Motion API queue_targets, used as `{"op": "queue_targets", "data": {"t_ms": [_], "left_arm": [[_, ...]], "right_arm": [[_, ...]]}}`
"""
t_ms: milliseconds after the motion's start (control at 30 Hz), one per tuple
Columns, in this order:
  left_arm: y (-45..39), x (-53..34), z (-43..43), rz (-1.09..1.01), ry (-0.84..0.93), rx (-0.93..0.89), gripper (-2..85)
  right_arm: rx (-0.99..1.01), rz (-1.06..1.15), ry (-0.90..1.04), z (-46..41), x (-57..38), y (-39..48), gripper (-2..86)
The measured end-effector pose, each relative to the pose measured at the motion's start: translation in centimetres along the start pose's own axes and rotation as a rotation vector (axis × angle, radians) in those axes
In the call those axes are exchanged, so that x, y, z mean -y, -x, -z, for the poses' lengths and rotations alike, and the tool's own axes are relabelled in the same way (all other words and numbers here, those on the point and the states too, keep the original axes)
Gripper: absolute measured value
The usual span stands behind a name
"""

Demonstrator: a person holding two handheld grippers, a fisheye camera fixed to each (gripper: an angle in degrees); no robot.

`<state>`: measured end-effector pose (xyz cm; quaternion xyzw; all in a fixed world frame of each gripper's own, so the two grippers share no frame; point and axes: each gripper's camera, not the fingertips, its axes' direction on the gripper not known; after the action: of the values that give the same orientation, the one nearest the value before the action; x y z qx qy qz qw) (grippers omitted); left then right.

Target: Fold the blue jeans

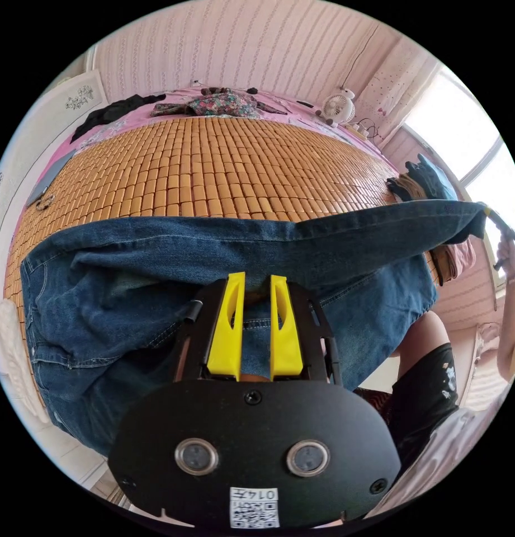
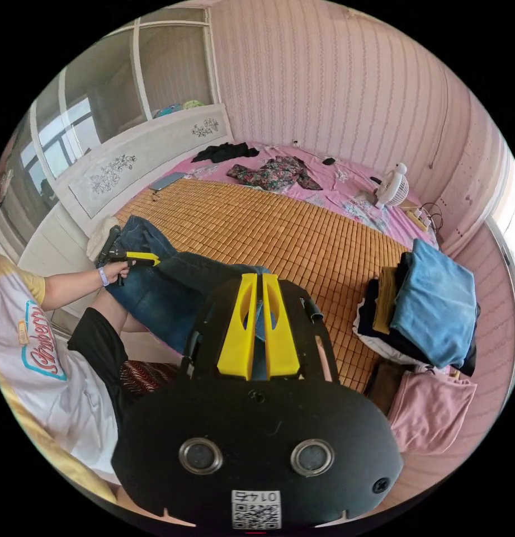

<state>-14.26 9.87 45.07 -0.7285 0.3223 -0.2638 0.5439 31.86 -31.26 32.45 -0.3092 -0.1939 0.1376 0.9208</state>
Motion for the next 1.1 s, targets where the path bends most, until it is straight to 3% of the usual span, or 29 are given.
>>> {"op": "queue_targets", "data": {"t_ms": [167,300,467,633,833,1000,1100], "left_arm": [[2.0,1.0,1.9,0.029,-0.082,0.049,8.8],[6.4,1.8,1.5,0.147,-0.072,0.129,9.2],[10.5,3.5,-0.9,0.246,-0.035,0.177,9.4],[12.3,6.7,-5.6,0.309,0.034,0.175,9.3],[12.0,9.5,-8.4,0.278,0.079,0.256,8.3],[12.1,10.6,-9.8,0.260,0.080,0.256,7.0],[12.6,11.5,-10.6,0.265,0.071,0.269,5.8]], "right_arm": [[-0.163,-0.113,0.105,-7.3,7.9,-6.8,5.0],[-0.055,-0.329,0.064,-11.4,6.1,-9.8,6.3],[-0.062,-0.225,0.213,-16.9,1.6,-6.4,7.6],[-0.154,-0.294,0.382,-22.4,-0.9,-7.6,4.4],[-0.396,-0.113,0.414,-24.1,0.6,-7.8,0.5],[-0.361,-0.228,0.395,-24.7,1.7,-11.4,0.2],[-0.397,-0.184,0.408,-25.1,2.1,-11.8,0.1]]}}
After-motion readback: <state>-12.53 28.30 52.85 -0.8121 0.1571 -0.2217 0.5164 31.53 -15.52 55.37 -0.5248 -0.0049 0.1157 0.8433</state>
